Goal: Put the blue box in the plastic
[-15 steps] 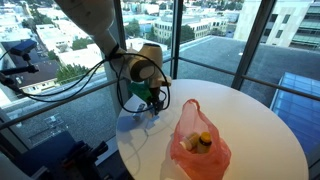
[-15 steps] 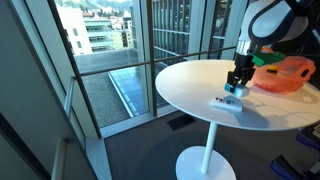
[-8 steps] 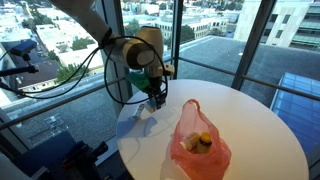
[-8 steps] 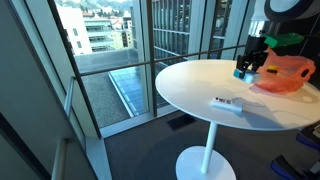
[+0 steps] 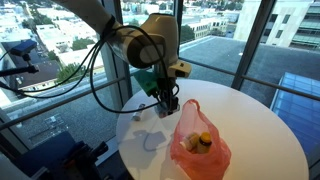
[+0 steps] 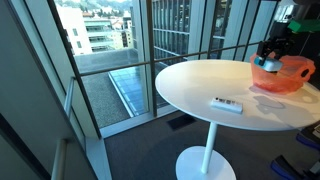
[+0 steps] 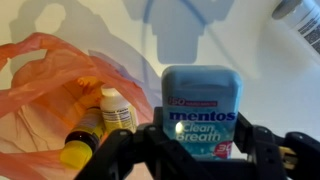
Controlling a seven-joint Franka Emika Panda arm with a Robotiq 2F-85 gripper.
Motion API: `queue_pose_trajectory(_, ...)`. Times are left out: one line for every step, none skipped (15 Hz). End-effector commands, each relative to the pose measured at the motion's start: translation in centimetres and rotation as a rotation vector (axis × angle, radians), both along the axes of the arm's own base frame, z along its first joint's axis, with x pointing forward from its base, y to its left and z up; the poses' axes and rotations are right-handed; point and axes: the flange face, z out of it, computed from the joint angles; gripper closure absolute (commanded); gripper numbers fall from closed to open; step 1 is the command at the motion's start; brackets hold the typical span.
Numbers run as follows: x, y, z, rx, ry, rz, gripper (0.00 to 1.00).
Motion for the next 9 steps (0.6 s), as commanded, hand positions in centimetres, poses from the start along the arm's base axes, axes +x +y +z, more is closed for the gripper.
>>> queue_pose_trajectory(-2.5, -3.0, 1.0, 0.011, -0.001, -0.088, 0.61)
queue_pose_trajectory(-3.0, -3.9, 1.0, 0.013, -0.001, -0.109, 0.61)
queue_pose_trajectory(-3.5, -4.8, 0.9, 0.017, 0.001, -0.129, 0.61)
queue_pose_trajectory(-3.9, -5.7, 0.8, 0.017, 0.001, -0.150, 0.61)
queue_pose_trajectory(-4.2, -6.6, 0.7, 0.019, 0.002, -0.170, 0.61)
queue_pose_trajectory(-4.5, -7.6, 0.6, 0.021, -0.002, -0.187, 0.61)
queue_pose_trajectory(-4.7, -8.4, 0.5, 0.023, -0.004, -0.202, 0.61)
queue_pose_trajectory(-4.9, -9.4, 0.6, 0.025, -0.012, -0.216, 0.61)
queue_pose_trajectory(-5.0, -10.2, 0.6, 0.026, -0.016, -0.232, 0.61)
